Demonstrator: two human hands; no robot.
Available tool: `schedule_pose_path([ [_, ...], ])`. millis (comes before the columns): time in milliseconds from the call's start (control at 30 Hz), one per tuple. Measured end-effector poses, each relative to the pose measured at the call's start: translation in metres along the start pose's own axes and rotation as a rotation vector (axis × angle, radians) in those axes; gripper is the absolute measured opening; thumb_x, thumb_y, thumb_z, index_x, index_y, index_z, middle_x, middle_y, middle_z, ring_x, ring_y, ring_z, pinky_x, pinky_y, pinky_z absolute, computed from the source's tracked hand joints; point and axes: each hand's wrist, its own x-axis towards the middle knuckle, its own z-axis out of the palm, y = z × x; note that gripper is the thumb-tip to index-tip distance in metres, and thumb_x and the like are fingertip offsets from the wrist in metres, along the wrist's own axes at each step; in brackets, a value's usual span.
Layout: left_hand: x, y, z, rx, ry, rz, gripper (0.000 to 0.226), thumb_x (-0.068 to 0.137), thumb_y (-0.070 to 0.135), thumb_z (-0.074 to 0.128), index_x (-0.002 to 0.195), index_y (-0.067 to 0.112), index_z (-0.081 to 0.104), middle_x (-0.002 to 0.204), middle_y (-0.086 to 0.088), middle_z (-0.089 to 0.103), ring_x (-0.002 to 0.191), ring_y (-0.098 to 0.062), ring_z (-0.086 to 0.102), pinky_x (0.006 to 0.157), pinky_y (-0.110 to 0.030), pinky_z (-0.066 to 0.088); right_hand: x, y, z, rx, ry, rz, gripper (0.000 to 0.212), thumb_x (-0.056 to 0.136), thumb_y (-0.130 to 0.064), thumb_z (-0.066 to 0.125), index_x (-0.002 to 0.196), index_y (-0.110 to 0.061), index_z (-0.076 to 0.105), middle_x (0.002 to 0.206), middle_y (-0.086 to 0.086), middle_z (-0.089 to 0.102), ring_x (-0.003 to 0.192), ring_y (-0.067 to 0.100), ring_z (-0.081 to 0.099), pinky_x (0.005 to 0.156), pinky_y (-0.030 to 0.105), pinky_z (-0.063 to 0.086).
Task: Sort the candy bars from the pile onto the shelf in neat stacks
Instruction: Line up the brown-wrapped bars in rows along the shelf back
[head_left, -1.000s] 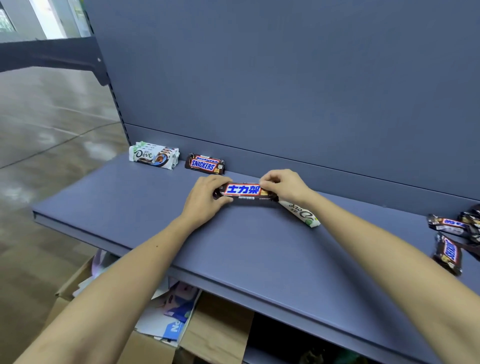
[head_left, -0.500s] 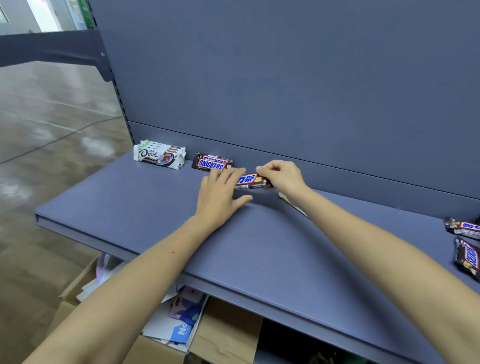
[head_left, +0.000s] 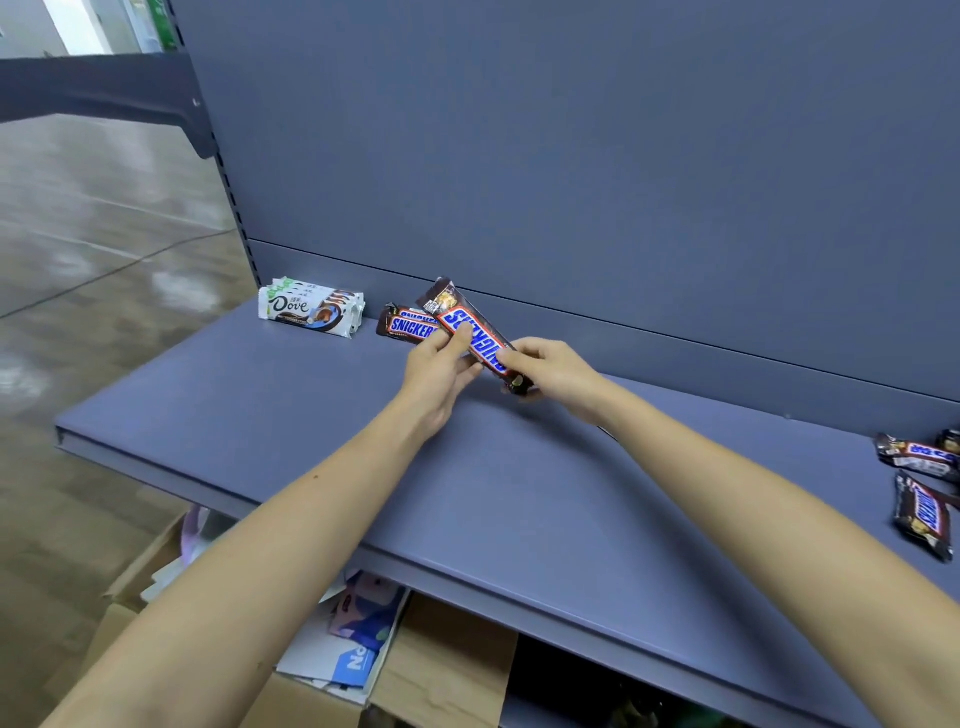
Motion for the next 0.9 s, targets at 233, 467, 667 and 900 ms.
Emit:
schedule_pose_path([
  [233, -0.003, -0.004, -0.002, -0.065, 0.023, -0.107, 0.030, 0.102, 0.028, 0.030, 0.110, 0.011, 0.054, 0.105, -0.003, 0.061, 0.096, -0.019, 0.059, 0.093, -0.033, 0.044, -0.001, 0.005, -0.001, 0.002, 0.012, -0.053, 0.006, 0.090, -0.015, 0.060, 0.095, -0.012, 0.060, 0.072, 0.002, 0.060, 0.062, 0.012, 0.055, 0.058, 0.018, 0.045],
  [467, 0.001, -0.017, -0.028, 0.715, 0.073, -0.017, 0.019, 0.096, 0.023, 0.044, 0.106, 0.015, 0.057, 0.099, -0.002, 0.060, 0.083, -0.017, 0.056, 0.071, -0.023, 0.043, 0.013, 0.017, -0.003, -0.366, 0.287, -0.015, 0.015, 0.083, -0.024, 0.065, 0.096, -0.017, 0.068, 0.088, 0.002, 0.068, 0.081, 0.015, 0.060, 0.082, 0.029, 0.052],
  [667, 0.008, -0.036, -0.055, 1.441, -0.002, 0.246, 0.032, 0.094, 0.027, 0.042, 0.121, 0.014, 0.056, 0.127, -0.004, 0.055, 0.123, -0.029, 0.037, 0.100, -0.035, 0.031, 0.022, 0.021, 0.001, -0.540, 0.270, 0.022, 0.024, 0.085, -0.027, 0.064, 0.105, -0.014, 0.066, 0.110, 0.007, 0.067, 0.105, 0.023, 0.057, 0.085, 0.029, 0.045],
  [900, 0.008, -0.038, -0.055, 1.337, -0.013, 0.326, 0.035, 0.092, 0.040, 0.042, 0.108, 0.017, 0.063, 0.113, 0.001, 0.064, 0.116, -0.025, 0.044, 0.096, -0.035, 0.033, 0.024, 0.021, 0.024, -0.199, 0.296, 0.043, 0.014, 0.084, -0.022, 0.066, 0.096, -0.014, 0.066, 0.085, 0.002, 0.066, 0.077, 0.016, 0.059, 0.073, 0.028, 0.047],
])
